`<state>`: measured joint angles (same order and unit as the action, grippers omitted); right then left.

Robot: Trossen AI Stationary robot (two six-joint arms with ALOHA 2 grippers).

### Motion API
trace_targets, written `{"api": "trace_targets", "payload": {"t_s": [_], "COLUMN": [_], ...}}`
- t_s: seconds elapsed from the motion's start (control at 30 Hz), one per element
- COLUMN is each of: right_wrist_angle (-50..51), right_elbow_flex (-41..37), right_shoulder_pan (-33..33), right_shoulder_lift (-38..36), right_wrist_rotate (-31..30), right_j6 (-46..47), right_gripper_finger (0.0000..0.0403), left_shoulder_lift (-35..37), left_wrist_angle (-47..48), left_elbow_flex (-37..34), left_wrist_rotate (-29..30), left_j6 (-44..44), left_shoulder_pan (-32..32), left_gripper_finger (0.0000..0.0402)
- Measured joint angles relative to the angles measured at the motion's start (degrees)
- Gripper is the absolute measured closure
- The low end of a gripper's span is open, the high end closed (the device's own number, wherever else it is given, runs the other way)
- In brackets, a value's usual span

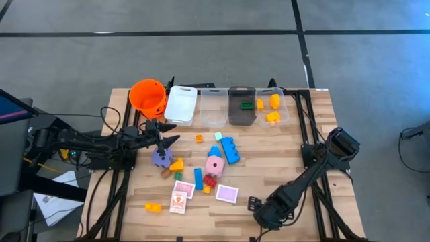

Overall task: Pick & Place Toys
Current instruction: Put the small light green game piece into the black bin

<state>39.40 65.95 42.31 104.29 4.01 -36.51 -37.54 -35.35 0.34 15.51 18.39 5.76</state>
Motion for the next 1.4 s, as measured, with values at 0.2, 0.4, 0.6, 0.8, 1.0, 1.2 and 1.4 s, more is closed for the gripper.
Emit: {"api": "trace_targets", "payload": {"t_s": [0.2,0.4,0.6,0.8,1.0,1.2,1.4], "right_wrist_angle": [-5.1,-7.8,-5.4,-5.9,-6.3,-6.0,-6.2], "right_elbow_flex": [0.0,0.0,0.0,-0.5,-0.5,-0.5,-0.5], "right_shoulder_pan": [0.8,0.8,-0.4,-1.1,-1.6,-1.9,-1.8], "right_shoulder_lift": [0.1,0.1,0.9,4.0,3.8,3.8,3.7], "right_wrist_rotate": [0.5,0.5,0.3,0.9,2.0,2.0,2.2], "right_j6": [0.1,0.1,0.1,0.1,-1.4,-1.0,-1.0], "right_gripper_finger": [0.0133,0.0133,0.0133,0.0133,0.0133,0.0133,0.0160], "left_shoulder_lift": [0.0,0.0,0.0,0.0,0.0,0.0,0.0], "left_wrist_angle": [0.0,0.0,0.0,0.3,0.6,0.6,0.6], "left_elbow_flex": [0.0,0.0,0.0,0.0,0.0,0.0,0.0], "left_wrist_rotate": [0.0,-0.1,-0.2,-0.3,-0.3,-0.2,-0.2], "left_j6": [0.5,0.5,0.5,0.5,1.2,1.2,1.2], "left_shoulder_pan": [0.0,0.0,0.0,0.0,0.0,0.0,0.0], "left_gripper_finger": [0.0101,0.0101,0.0101,0.0101,0.0101,0.0101,0.0101]}}
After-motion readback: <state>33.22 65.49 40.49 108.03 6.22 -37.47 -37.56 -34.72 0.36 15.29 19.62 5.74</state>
